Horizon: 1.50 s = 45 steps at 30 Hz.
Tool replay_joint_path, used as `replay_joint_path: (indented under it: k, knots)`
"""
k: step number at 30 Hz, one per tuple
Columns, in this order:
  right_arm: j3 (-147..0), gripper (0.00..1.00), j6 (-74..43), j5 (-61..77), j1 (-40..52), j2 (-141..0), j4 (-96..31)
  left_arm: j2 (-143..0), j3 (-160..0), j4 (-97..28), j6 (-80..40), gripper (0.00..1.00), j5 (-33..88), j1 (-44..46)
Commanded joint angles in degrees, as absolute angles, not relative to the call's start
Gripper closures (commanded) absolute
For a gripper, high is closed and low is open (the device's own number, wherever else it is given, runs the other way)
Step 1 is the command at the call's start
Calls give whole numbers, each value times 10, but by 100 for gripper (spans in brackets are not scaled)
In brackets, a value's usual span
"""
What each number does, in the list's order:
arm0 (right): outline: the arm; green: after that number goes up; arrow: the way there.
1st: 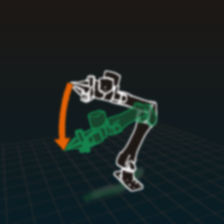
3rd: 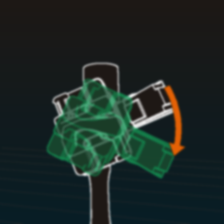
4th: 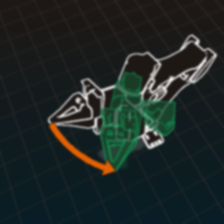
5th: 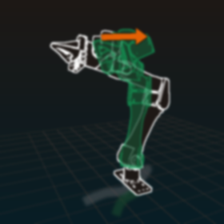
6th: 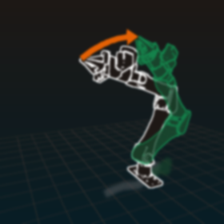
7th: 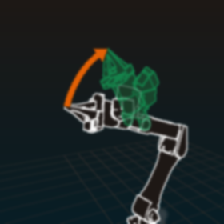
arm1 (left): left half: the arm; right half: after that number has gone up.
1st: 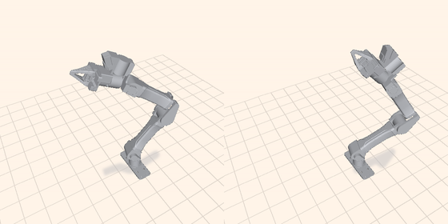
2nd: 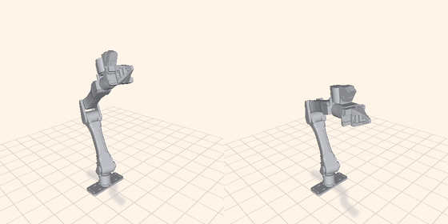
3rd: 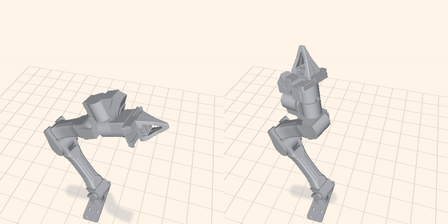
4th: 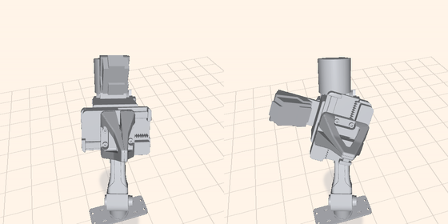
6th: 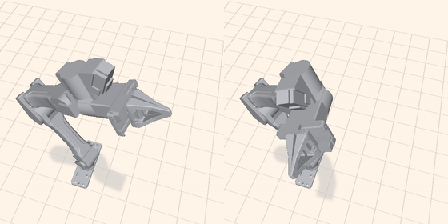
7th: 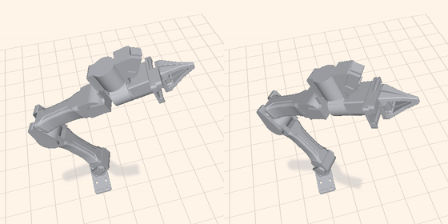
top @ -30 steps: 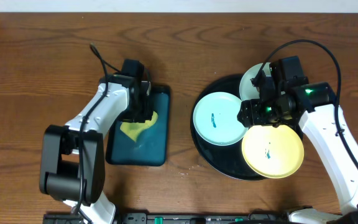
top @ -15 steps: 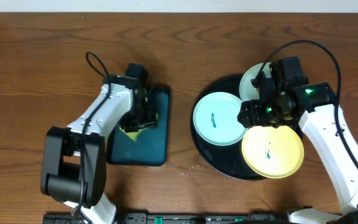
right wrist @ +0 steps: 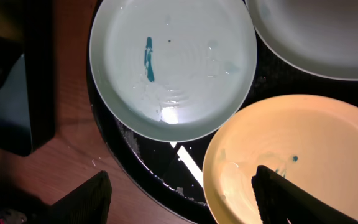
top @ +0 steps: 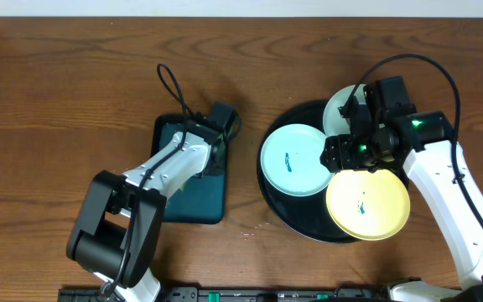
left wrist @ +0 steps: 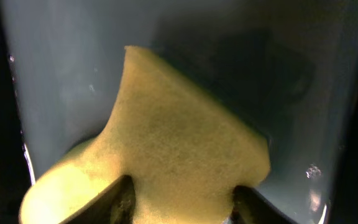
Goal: Clean dirty plates on tray and stack at the side
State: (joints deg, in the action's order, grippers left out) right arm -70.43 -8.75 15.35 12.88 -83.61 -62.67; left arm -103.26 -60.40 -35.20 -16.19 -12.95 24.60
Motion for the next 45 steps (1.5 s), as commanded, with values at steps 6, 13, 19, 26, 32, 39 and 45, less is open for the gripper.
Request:
replay_joint_path:
  k: [6,13,19,26,32,39,45]
  knots:
    - [-705,28,-94,150,132,-832,-626,-1028,-550,-293,-150,93,-164,245]
    - [-705,28,-94,150,132,-832,-632,-982,-594,-358,-150,92,-64,244]
    - [-705,28,-94,150,132,-832,-639,-891,-612,-372,-168,93,158,243]
    - [-705,28,-94,150,132,-832,-639,-884,-611,-377,-196,92,300,191]
    - [-705,28,-94,150,132,-832,-639,-886,-593,-377,-180,92,300,116]
    - [-705,28,-94,150,132,-832,-639,-939,-577,-379,-125,93,262,53]
    - [-705,27,-96,150,132,-832,-639,-933,-588,-381,-124,93,235,51]
